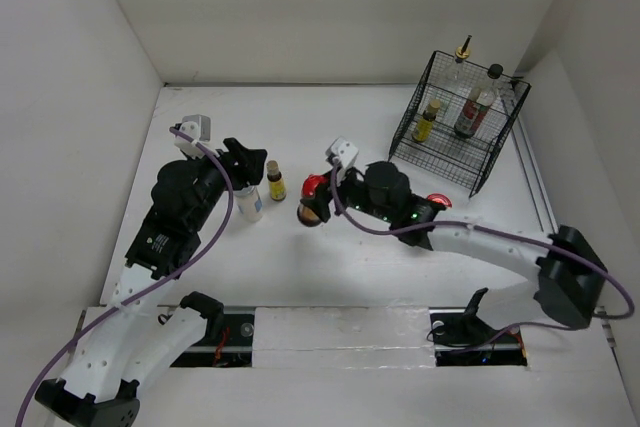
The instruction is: Organize the condiment bottles
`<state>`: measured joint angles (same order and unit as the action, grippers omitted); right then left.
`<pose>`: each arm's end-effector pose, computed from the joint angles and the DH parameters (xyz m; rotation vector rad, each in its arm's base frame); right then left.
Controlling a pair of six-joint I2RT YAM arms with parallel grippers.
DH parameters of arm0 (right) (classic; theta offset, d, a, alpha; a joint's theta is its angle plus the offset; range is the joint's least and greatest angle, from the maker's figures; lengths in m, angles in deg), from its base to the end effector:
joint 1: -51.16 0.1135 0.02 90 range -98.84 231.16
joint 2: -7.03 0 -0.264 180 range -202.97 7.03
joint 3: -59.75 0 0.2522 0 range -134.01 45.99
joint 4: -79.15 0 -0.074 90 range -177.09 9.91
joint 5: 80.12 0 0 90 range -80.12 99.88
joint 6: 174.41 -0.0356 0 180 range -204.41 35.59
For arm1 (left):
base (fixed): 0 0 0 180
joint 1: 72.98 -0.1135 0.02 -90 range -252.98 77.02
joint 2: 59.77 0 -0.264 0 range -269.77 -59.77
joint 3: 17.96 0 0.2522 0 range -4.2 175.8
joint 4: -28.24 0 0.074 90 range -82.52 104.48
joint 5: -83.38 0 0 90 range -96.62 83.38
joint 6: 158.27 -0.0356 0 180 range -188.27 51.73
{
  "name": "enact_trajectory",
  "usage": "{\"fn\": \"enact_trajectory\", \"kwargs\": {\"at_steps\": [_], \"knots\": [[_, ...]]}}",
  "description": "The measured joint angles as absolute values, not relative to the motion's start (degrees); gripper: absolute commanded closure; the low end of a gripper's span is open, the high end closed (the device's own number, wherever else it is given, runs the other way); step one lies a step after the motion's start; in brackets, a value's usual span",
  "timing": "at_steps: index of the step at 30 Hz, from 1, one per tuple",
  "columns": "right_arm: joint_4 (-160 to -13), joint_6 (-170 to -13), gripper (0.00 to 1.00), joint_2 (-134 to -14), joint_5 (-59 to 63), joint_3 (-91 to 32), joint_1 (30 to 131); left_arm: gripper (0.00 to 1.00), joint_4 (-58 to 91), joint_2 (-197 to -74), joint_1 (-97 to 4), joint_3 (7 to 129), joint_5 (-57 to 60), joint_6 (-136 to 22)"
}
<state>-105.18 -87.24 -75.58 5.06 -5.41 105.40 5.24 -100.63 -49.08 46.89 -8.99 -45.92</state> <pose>0.1923 0.2722 0.2748 -0.8666 1.6563 0.7774 0.1472 -0.0636 0.3906 -0.0119 1.5852 -0.6032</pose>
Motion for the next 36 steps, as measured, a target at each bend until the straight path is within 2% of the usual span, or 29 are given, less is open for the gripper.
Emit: {"fn": "enact_trajectory", "kwargs": {"at_steps": [4,7,14,19,26,36], "knots": [[-102.4,-87.8,0.59,-66.0,8.8,-6.3,100.1,0.36,5.2,-100.6,-49.1,46.9,-8.5,-45.9],[-101.1,-88.4,0.6,-62.4,12.9,-7.8,91.2,0.36,5.2,-100.6,-49.1,46.9,-8.2,-45.9],[-95.2,-89.2,0.6,-60.9,21.6,-8.7,72.0,0.36,5.2,-99.8,-49.1,46.9,-8.1,-45.9],[-91.1,-89.4,0.6,-61.6,22.9,-11.7,63.4,0.36,5.3,-99.6,-49.1,46.9,-8.1,-45.9],[-92.1,-89.3,0.6,-66.0,22.3,-17.4,57.4,0.36,5.3,-99.7,-49.1,46.9,-8.1,-45.9],[-97.9,-88.4,0.6,-73.9,22.6,-19.3,55.3,0.36,5.3,-100.2,-49.1,46.9,-8.1,-45.9]]}}
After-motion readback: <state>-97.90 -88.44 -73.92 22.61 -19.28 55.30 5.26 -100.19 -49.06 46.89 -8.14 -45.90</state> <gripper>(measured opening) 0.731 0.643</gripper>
